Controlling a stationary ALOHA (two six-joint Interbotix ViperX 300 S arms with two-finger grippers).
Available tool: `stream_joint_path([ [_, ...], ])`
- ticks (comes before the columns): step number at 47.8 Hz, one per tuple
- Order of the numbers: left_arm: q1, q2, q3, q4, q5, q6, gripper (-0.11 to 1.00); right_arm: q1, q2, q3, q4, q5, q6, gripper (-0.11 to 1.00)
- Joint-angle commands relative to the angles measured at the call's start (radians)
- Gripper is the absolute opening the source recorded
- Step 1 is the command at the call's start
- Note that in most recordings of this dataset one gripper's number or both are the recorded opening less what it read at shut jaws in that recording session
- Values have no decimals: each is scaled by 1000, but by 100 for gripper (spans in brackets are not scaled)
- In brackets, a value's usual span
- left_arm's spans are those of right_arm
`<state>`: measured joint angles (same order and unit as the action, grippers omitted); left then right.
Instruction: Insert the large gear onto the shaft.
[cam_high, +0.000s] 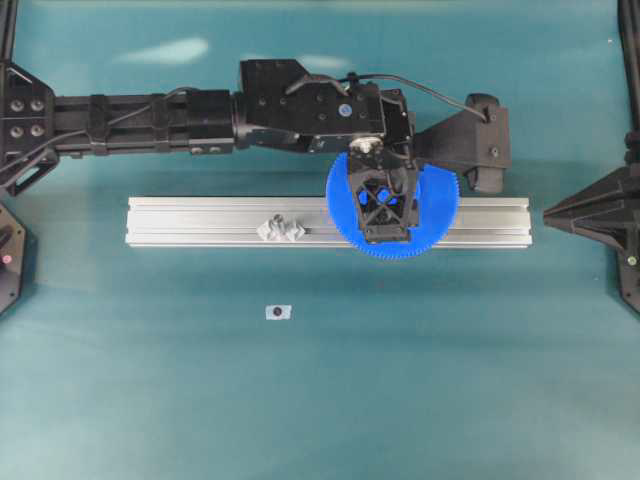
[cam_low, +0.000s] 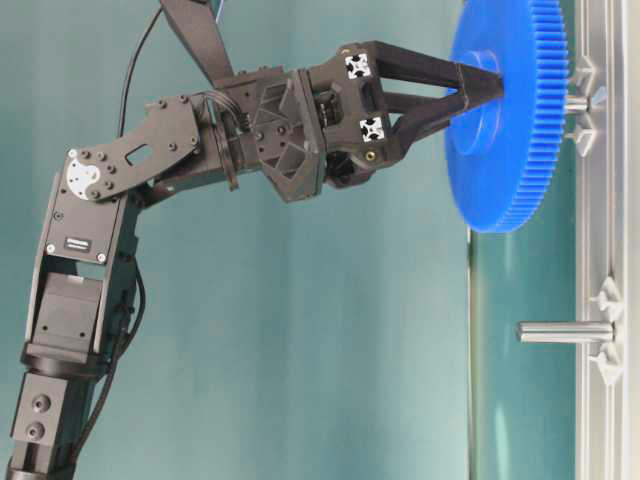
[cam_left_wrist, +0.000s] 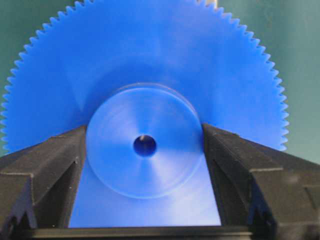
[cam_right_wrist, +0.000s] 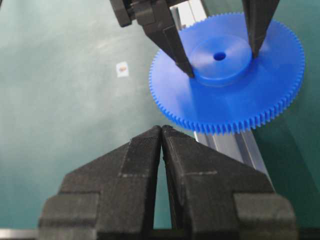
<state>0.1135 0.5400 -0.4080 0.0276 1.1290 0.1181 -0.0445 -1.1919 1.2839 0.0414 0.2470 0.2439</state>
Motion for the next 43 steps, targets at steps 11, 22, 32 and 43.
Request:
stream_joint_path([
  [11, 3, -14, 2, -5, 2, 2, 77, -3, 8, -21, 2, -5, 9, 15],
  [22, 3, -18, -11, -2, -3, 9, 77, -2, 8, -21, 2, -5, 9, 15],
  [32, 5, -21, -17, -5, 0, 9, 77, -3, 8, -18, 2, -5, 9, 15],
  [43, 5, -25, -32, -5, 48, 6, 80, -3, 8, -18, 2, -3, 9, 15],
])
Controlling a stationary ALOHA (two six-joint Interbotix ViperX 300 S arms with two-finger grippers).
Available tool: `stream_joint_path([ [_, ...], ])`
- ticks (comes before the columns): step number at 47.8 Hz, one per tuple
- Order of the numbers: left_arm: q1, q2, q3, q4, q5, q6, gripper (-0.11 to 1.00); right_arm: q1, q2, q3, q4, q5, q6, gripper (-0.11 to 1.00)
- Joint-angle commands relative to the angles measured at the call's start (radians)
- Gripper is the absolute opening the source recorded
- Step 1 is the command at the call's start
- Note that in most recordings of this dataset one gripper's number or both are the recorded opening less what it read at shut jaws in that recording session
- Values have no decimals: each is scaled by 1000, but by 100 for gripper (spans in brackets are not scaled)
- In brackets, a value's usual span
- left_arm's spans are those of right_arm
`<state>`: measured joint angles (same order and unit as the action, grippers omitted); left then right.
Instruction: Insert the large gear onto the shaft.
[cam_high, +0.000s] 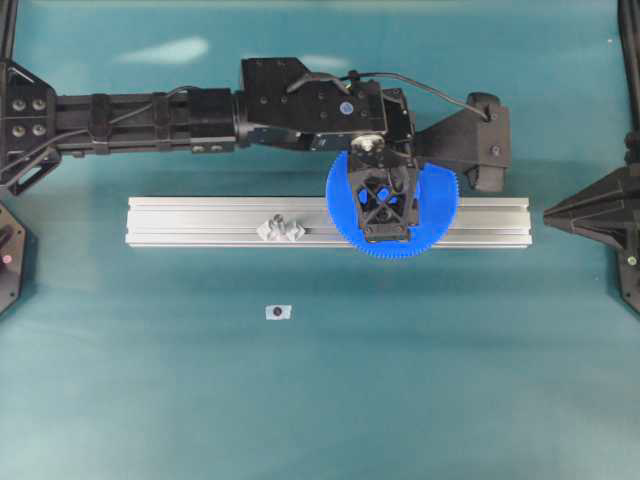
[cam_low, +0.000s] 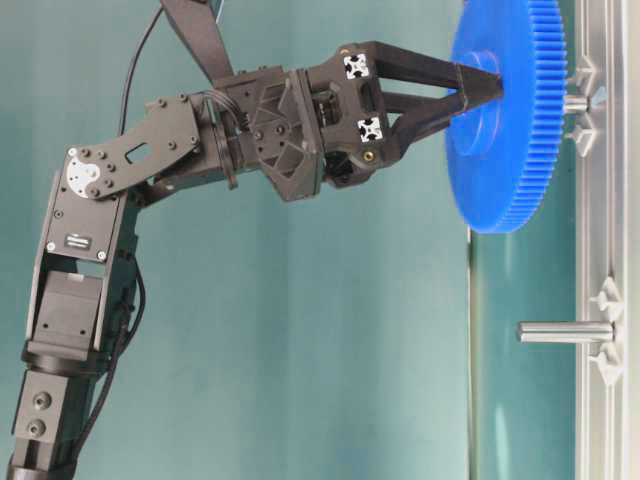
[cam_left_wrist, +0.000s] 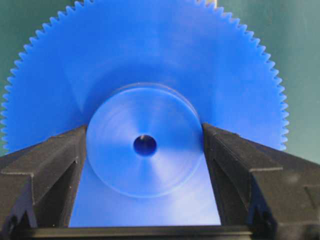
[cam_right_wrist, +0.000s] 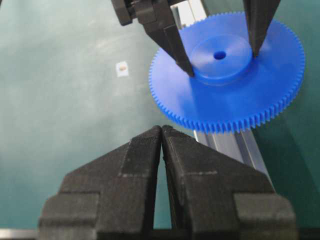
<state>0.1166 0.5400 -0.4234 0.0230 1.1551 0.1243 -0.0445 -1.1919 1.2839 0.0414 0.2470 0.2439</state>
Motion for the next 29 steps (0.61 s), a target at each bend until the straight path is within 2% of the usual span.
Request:
stream_joint_path([
  [1, 2, -25, -18, 0, 26, 0, 83, -3, 8, -21, 2, -5, 9, 15],
  [5, 0, -26, -25, 0, 37, -5, 91, -3, 8, -21, 2, -3, 9, 15],
  [12, 0, -26, -48, 3, 51, -3, 87, -3, 8, -21, 2, -5, 9, 15],
  [29, -2, -18, -94, 0, 67, -5, 87, -3, 6, -21, 0, -5, 9, 15],
])
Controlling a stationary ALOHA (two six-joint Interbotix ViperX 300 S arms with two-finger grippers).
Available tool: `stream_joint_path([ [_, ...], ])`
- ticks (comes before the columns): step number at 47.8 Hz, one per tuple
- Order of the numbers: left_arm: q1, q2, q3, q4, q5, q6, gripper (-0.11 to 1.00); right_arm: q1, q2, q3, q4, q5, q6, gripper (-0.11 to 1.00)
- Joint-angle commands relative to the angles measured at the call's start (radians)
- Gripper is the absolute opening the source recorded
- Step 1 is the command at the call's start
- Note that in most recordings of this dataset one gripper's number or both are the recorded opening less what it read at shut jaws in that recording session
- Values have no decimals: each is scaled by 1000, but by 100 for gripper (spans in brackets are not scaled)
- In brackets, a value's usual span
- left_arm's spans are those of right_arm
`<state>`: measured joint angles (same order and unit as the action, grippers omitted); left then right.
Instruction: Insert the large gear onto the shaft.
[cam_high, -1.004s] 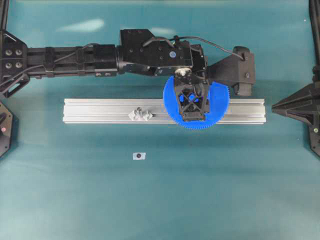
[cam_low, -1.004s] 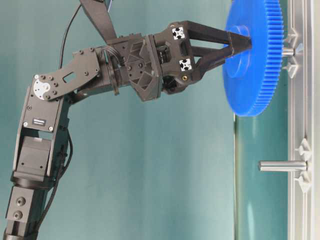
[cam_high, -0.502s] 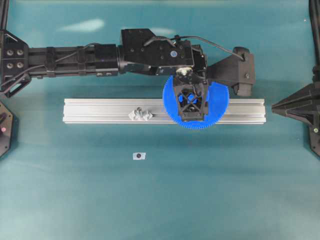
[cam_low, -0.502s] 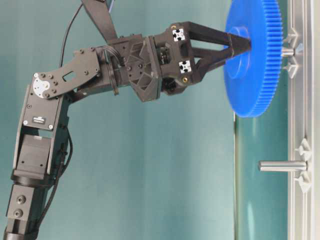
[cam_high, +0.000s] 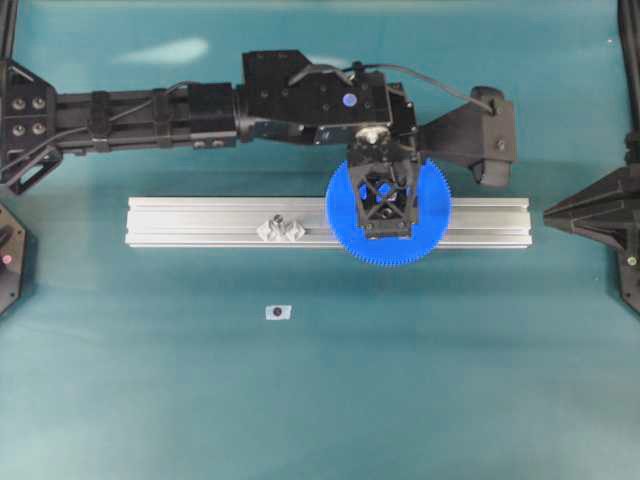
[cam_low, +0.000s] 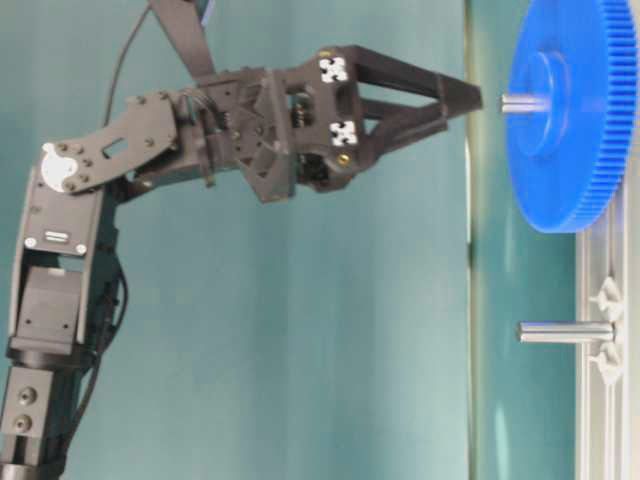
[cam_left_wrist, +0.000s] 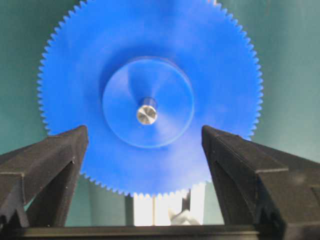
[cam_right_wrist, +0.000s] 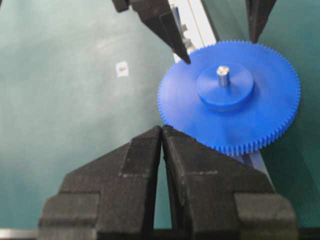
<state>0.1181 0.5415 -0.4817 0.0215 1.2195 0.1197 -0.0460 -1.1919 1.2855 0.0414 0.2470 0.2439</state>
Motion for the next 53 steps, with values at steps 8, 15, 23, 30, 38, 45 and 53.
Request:
stream_joint_path([
  [8, -3, -20, -44, 2, 11, 0, 87, -2, 8, -23, 2, -5, 9, 15],
  [15, -3, -20, -44, 2, 11, 0, 87, -2, 8, -23, 2, -5, 9, 15],
  [23, -3, -18, -51, 2, 11, 2, 87, 0, 8, -23, 2, -5, 9, 15],
  [30, -3, -18, -51, 2, 12, 0, 87, -2, 6, -23, 2, -5, 9, 15],
  [38, -5, -20, -54, 2, 26, -5, 87, -2, 6, -23, 2, -3, 9, 15],
  [45, -14, -23, -60, 2, 29, -5, 87, -2, 6, -23, 2, -3, 9, 15],
  [53, -17, -25, -84, 2, 44, -6, 87, -2, 6, -23, 0, -5, 9, 15],
])
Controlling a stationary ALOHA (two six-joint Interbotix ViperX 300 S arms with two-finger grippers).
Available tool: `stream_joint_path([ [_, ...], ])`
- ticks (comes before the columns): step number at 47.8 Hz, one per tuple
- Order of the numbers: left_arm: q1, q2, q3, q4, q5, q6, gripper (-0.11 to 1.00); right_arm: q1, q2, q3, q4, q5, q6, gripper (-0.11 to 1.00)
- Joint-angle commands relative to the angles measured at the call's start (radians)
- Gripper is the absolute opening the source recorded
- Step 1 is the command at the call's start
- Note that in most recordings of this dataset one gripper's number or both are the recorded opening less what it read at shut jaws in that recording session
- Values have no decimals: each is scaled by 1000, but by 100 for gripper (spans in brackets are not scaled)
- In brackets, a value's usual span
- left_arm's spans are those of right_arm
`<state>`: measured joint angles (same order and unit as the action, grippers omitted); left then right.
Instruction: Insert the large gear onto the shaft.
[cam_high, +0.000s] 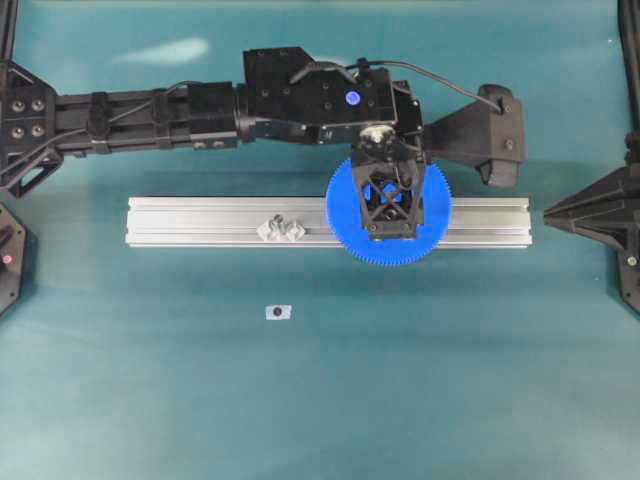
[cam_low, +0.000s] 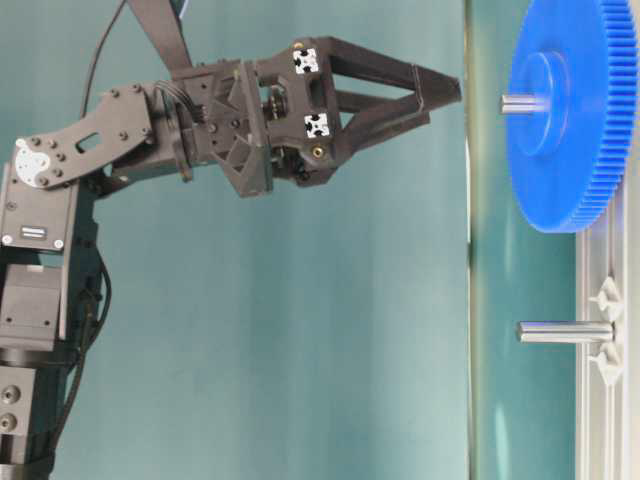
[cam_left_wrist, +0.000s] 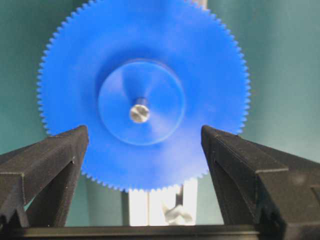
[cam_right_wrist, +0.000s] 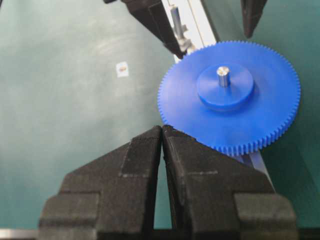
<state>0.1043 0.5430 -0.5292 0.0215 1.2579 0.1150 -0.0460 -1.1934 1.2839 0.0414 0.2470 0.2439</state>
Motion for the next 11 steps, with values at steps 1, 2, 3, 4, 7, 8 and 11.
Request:
stream_joint_path([
  [1, -3, -26, -41, 2, 8, -2, 87, -2, 8, -21, 2, -5, 9, 15],
  [2, -3, -26, -46, 0, 9, -2, 87, -2, 9, -21, 2, -5, 9, 15],
  [3, -3, -26, -51, 2, 11, -2, 87, 0, 8, -21, 0, -5, 9, 15],
  [4, -3, -26, -55, 0, 14, -2, 87, -2, 9, -21, 0, -5, 9, 15],
  [7, -5, -28, -66, 0, 20, -2, 87, -2, 9, -21, 2, -5, 11, 15],
  [8, -5, -26, -71, 2, 23, 0, 87, -2, 8, -21, 2, -5, 11, 15],
  [11, -5, -26, -80, 2, 31, 0, 87, -2, 8, -21, 2, -5, 11, 15],
])
